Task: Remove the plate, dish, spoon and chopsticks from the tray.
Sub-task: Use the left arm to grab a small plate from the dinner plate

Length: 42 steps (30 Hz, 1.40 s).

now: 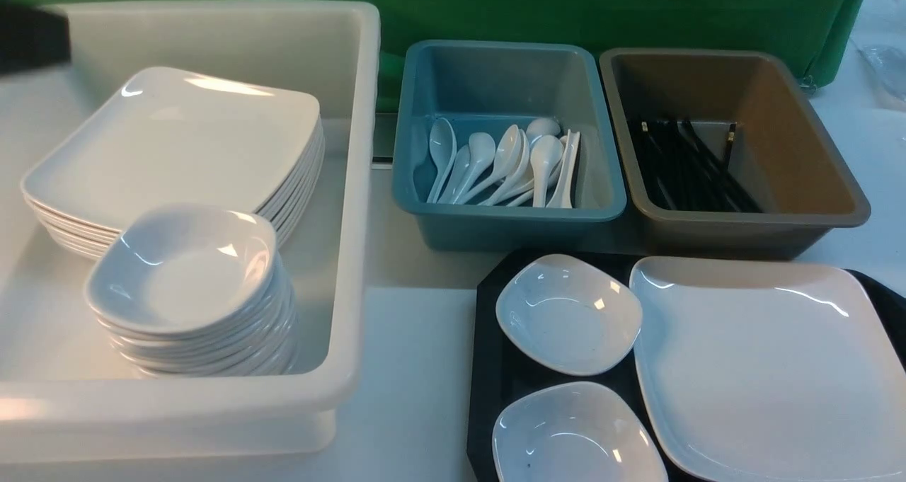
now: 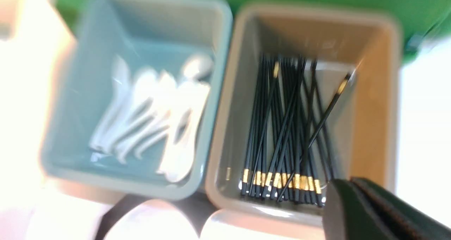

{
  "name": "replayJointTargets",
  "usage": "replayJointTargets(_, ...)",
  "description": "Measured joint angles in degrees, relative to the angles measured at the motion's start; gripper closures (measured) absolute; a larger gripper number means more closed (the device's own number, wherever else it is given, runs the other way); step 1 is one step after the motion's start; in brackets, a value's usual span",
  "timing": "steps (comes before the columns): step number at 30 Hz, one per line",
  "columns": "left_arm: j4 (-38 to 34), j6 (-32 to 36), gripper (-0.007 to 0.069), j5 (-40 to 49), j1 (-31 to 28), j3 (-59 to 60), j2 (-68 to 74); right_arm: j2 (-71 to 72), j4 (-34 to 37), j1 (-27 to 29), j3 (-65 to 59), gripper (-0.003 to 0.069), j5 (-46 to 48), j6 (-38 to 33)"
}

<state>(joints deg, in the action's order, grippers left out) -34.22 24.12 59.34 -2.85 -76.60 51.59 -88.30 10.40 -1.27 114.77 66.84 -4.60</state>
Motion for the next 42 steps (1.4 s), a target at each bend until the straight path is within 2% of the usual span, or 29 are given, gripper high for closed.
replayJointTargets(2,-0.51,0.06,0.0624,0.54,0.00,-3.08,1.87,3.93,0.00,0.00,-3.16,0.0631,0.00,-0.31)
replayJointTargets(3,-1.71,0.12,0.0624,2.36,0.14,-8.79,5.91,10.38,0.00,0.00,-8.27,0.0631,0.00,-0.74)
replayJointTargets(5,-2.12,0.12,0.0624,4.11,1.28,-12.52,9.18,15.57,0.00,0.00,-15.11,0.0631,0.00,-1.12)
replayJointTargets(7,-0.87,-0.33,0.0624,5.53,4.34,-15.41,12.53,21.60,0.06,0.00,-23.97,0.0631,0.00,-1.65)
replayJointTargets(8,1.97,-1.91,0.0624,6.03,8.13,-16.47,14.90,25.24,0.13,0.00,-29.64,0.0631,-0.07,-1.96)
replayJointTargets(9,2.63,-2.19,0.0624,6.04,8.75,-16.53,15.24,26.45,0.13,0.00,-30.59,0.0631,-0.15,-1.96)
replayJointTargets(10,10.07,-5.07,0.0624,6.84,14.75,-16.74,17.81,31.52,0.33,0.00,-39.09,0.0631,-0.50,-2.13)
replayJointTargets(12,19.03,-9.68,0.0624,8.43,22.87,-16.73,20.79,37.34,1.09,0.00,-46.84,0.0629,-1.85,-2.18)
replayJointTargets(13,20.05,-10.25,0.0624,8.62,23.79,-16.73,21.12,38.02,1.19,0.00,-47.62,0.0629,-2.05,-2.20)
replayJointTargets(15,30.63,-15.48,0.0624,10.33,35.99,-16.73,26.14,46.62,2.25,0.00,-56.29,0.0629,-4.52,-2.27)
replayJointTargets(17,33.51,-16.33,0.0624,10.48,39.49,-16.73,27.98,50.46,2.47,0.00,-58.79,0.0629,-4.97,-2.27)
replayJointTargets(18,35.11,-16.92,0.0624,10.48,43.97,-16.73,31.05,54.71,2.54,0.00,-62.01,0.0629,-5.03,-2.27)
replayJointTargets(21,34.22,-17.05,0.0624,10.44,49.02,-16.73,37.48,62.55,2.58,0.00,-65.88,0.0629,-4.77,-0.73)
replayJointTargets(27,30.00,-12.24,0.0622,9.14,50.41,-16.80,49.74,69.62,2.65,0.00,-67.75,0.0629,-3.16,0.56)
replayJointTargets(34,28.66,-7.83,0.0603,5.34,50.41,-16.80,59.21,70.04,2.82,0.00,-68.12,0.0623,-2.10,0.94)
replayJointTargets(40,30.16,-8.02,0.0525,3.25,50.41,-16.80,65.74,70.04,2.82,0.00,-68.12,0.0622,-2.15,0.94)
replayJointTargets(42,31.54,-8.27,0.0437,1.90,50.41,-16.80,67.40,70.04,2.82,0.00,-68.12,0.0622,-2.15,0.94)
